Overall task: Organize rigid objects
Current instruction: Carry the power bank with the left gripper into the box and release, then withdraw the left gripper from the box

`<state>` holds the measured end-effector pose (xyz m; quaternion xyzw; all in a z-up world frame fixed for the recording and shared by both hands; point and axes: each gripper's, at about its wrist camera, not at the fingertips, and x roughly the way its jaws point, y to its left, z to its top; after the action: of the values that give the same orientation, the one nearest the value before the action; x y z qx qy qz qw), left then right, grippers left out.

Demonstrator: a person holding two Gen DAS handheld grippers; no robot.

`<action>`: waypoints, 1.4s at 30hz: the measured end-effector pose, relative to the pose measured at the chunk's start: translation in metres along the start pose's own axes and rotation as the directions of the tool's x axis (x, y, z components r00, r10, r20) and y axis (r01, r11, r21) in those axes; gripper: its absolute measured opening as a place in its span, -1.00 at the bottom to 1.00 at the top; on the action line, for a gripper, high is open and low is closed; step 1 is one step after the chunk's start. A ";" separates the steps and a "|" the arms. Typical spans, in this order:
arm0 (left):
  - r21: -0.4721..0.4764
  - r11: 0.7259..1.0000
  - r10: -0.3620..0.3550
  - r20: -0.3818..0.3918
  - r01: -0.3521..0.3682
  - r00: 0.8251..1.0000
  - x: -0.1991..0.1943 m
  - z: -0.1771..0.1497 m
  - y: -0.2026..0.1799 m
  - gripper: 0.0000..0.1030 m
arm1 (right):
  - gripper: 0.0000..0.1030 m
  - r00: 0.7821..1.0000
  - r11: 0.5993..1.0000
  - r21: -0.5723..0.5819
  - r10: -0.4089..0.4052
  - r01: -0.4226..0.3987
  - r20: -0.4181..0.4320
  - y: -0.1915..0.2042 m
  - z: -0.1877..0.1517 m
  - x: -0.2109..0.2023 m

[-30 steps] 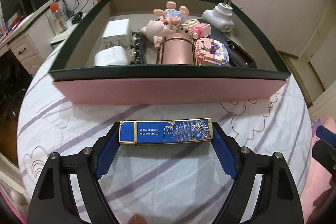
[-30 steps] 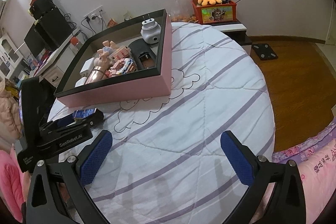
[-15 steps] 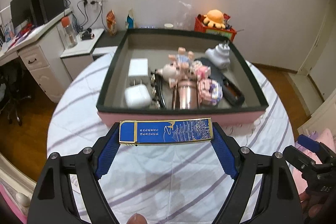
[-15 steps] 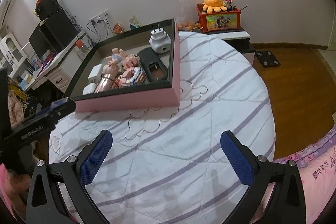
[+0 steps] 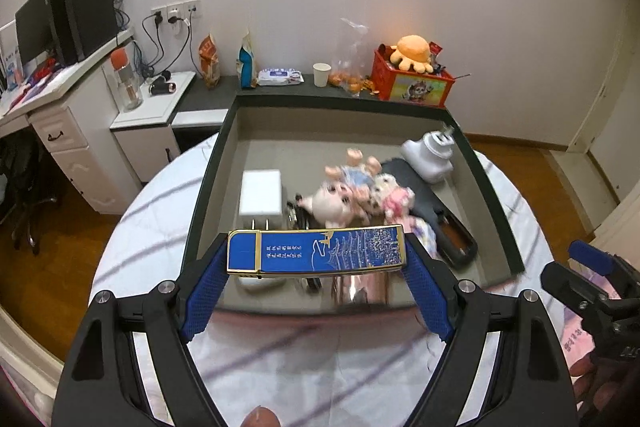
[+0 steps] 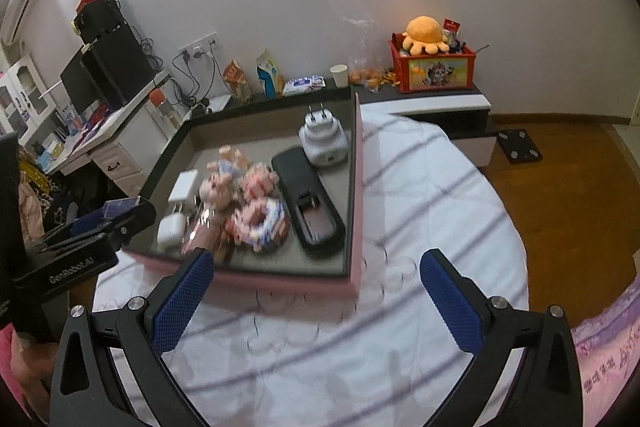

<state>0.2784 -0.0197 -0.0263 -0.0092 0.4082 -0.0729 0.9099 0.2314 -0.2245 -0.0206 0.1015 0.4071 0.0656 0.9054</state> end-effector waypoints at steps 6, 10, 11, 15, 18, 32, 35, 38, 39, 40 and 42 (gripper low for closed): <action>-0.007 1.000 0.025 -0.061 -0.025 0.998 0.049 0.011 0.003 0.63 | 1.00 1.000 1.000 -0.002 0.004 -0.004 -0.013 -0.002 0.015 0.023; 0.006 0.999 0.038 -0.093 -0.037 0.995 0.070 0.009 0.004 0.63 | 1.00 0.999 1.000 0.006 0.003 -0.003 -0.032 -0.007 0.017 0.035; 0.009 0.999 0.044 -0.098 -0.043 0.994 0.073 0.008 0.003 0.63 | 1.00 0.999 1.000 0.008 0.002 -0.002 -0.035 -0.008 0.018 0.038; 0.016 0.997 0.071 -0.103 -0.070 0.992 0.080 0.007 0.004 0.65 | 1.00 0.999 1.000 0.013 -0.001 0.002 -0.046 -0.011 0.017 0.043; 0.028 0.994 0.110 -0.098 -0.108 0.989 0.081 0.007 0.005 0.88 | 1.00 0.999 1.000 0.016 -0.003 0.004 -0.050 -0.011 0.017 0.043; 0.037 0.987 0.156 -0.021 -0.155 0.988 0.025 -0.001 0.007 1.00 | 1.00 1.000 1.000 -0.004 0.001 -0.001 0.002 0.007 0.008 0.003; 0.022 0.990 0.141 0.006 -0.141 0.990 0.001 -0.005 0.009 1.00 | 1.00 1.000 1.000 -0.006 0.013 -0.012 0.022 0.013 0.006 -0.011; 0.013 0.991 0.130 0.031 -0.130 0.991 -0.020 -0.011 0.009 1.00 | 1.00 0.998 0.999 0.010 0.048 -0.048 0.042 0.017 0.004 -0.025; 0.011 0.992 0.124 0.040 -0.125 0.991 -0.029 -0.014 0.009 1.00 | 1.00 0.997 0.998 0.020 0.066 -0.067 0.046 0.018 0.003 -0.029; 0.010 0.993 0.120 0.047 -0.121 0.992 -0.036 -0.017 0.009 1.00 | 1.00 0.995 0.996 0.028 0.085 -0.087 0.051 0.019 0.002 -0.034; 0.007 0.993 0.116 0.057 -0.116 0.992 -0.049 -0.022 0.008 1.00 | 1.00 0.992 0.993 0.037 0.111 -0.113 0.060 0.023 -0.002 -0.042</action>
<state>0.2311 -0.0035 -0.0053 0.0173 0.3817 -0.0217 0.9239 0.2012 -0.2108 0.0143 0.1441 0.3754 0.1052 0.9095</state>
